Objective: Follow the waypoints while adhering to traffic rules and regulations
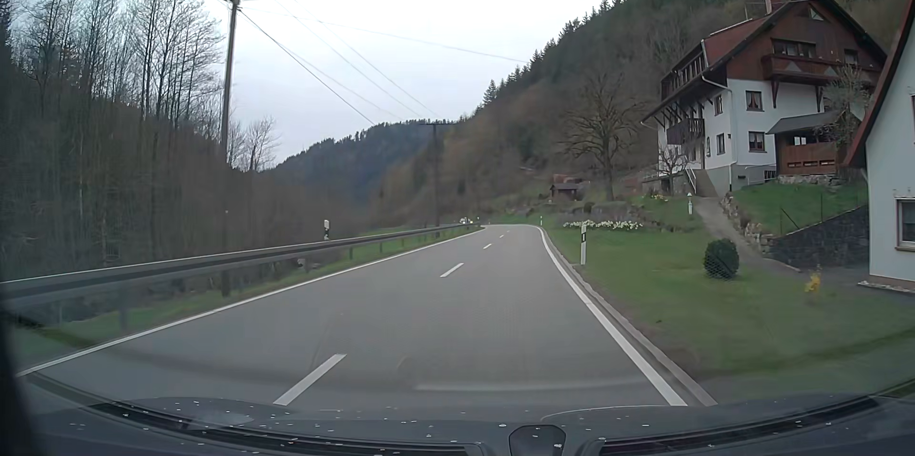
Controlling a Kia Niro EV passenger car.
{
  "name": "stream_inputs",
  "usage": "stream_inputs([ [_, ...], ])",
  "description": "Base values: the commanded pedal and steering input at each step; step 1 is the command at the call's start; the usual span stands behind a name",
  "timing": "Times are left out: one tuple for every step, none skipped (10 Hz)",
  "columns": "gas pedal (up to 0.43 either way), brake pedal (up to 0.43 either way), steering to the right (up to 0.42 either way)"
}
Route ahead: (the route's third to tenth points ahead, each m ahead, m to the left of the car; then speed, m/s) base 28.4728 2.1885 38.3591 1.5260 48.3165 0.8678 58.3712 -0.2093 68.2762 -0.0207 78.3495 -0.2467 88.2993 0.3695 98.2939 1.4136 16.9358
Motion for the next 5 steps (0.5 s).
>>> stream_inputs([
  [0.0, 0.0, 0.017],
  [0.0, 0.0, 0.017],
  [0.0, 0.0, 0.017],
  [0.008, 0.0, 0.017],
  [0.189, 0.0, 0.017],
])
